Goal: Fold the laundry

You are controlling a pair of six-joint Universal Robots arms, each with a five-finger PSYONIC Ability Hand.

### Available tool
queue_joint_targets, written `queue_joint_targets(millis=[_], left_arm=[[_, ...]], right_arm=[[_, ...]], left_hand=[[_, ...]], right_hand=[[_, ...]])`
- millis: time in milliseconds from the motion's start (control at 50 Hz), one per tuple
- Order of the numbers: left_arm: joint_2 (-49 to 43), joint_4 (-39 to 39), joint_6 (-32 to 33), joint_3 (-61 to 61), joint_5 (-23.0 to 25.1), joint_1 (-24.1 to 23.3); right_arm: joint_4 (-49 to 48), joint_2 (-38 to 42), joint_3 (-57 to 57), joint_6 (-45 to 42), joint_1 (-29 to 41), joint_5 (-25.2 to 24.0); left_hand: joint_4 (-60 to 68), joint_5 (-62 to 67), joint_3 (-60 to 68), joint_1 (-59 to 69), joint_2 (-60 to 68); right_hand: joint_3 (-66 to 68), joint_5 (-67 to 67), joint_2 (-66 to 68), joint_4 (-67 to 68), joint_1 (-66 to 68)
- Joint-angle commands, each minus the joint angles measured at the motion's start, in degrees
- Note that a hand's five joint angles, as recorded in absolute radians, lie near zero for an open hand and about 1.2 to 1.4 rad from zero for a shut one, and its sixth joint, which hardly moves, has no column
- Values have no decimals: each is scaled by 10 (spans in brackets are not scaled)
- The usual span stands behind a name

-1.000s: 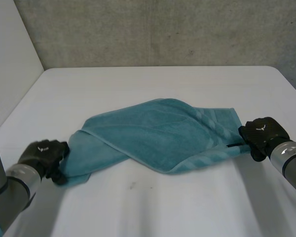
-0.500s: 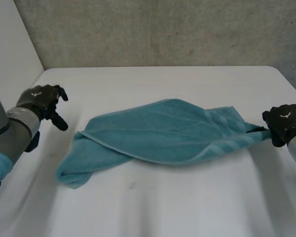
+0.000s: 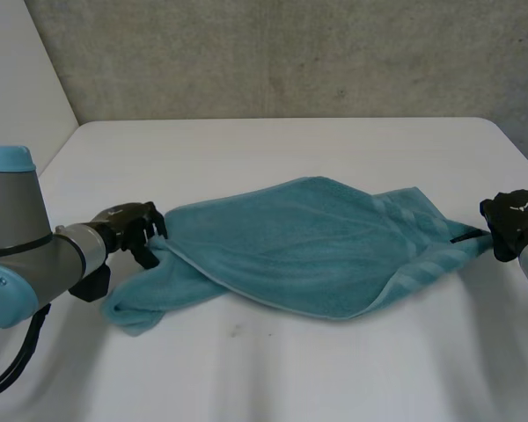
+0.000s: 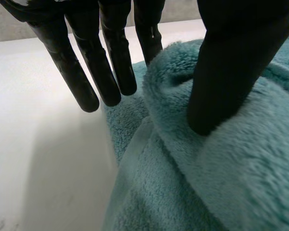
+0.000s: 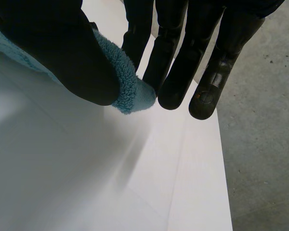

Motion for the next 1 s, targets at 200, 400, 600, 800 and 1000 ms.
queue_joint_targets(millis=[200, 400, 600, 800, 1000], left_arm=[[-9, 95, 38, 193, -19, -2], [42, 298, 57, 298, -101, -10], [119, 356, 58, 72, -95, -11], [109, 313, 61, -107, -90, -17], [115, 291, 112, -192, -89, -19]], right_arm=[[25, 46, -273, 14, 54, 38], [-42, 52, -494, 123, 81, 98], [-106, -1, -277, 199, 74, 31], [-70, -5, -74, 99, -2, -137], [200, -25, -5, -191, -69, -189]], left_hand=[[377, 381, 379, 361, 378], [377, 381, 379, 361, 378], [377, 381, 379, 361, 378], [377, 381, 379, 361, 378], [377, 381, 379, 361, 378]], right_hand=[[120, 140, 125, 116, 247], [120, 140, 125, 116, 247], [120, 140, 125, 116, 247], [120, 140, 125, 116, 247], [-234, -214, -229, -238, -107]])
